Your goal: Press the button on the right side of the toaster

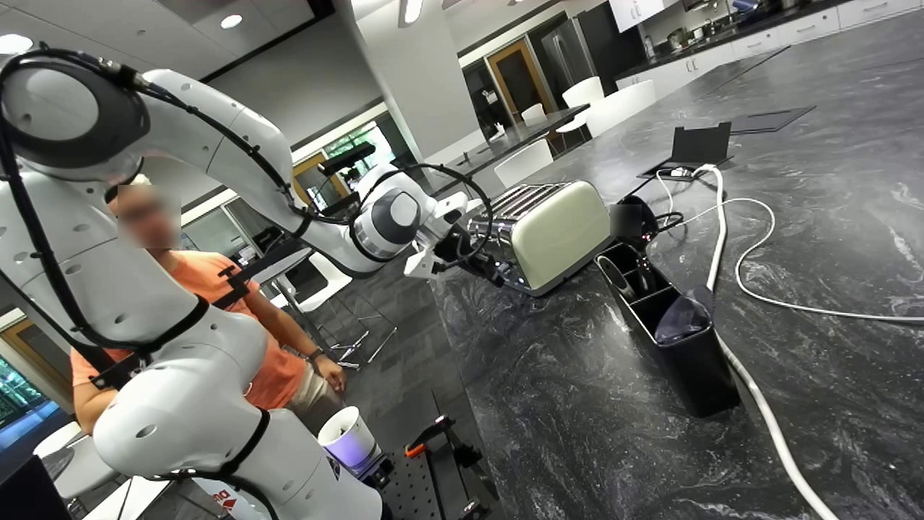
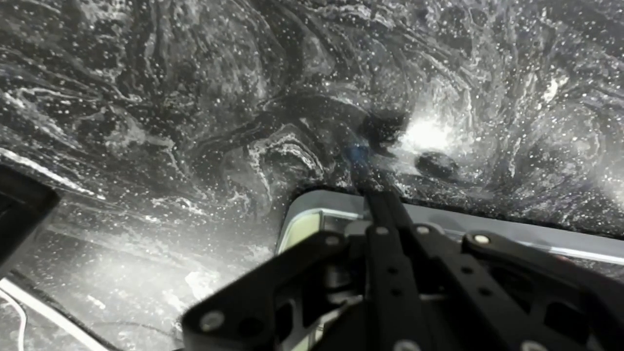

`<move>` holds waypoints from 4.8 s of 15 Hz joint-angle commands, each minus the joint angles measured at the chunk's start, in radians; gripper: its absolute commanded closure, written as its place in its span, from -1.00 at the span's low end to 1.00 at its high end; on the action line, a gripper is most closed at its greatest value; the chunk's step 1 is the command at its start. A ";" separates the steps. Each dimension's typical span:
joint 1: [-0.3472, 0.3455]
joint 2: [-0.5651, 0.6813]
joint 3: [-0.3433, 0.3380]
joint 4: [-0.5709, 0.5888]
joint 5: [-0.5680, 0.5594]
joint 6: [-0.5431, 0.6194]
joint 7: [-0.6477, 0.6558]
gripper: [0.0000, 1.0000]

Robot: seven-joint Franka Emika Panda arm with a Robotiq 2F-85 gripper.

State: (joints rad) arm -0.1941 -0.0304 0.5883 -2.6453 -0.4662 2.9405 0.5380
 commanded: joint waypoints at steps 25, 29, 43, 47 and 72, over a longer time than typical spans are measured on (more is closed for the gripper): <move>-0.050 0.102 -0.074 0.051 -0.512 0.139 0.334 1.00; -0.044 0.127 -0.096 0.081 -0.625 0.154 0.444 1.00; -0.020 0.275 -0.141 0.215 -1.033 0.144 0.841 1.00; -0.026 0.280 -0.132 0.229 -1.152 0.133 0.971 1.00; -0.087 0.236 -0.035 0.251 -1.770 0.124 1.631 1.00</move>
State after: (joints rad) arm -0.2658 0.1999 0.5422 -2.4030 -2.2021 3.0770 2.1316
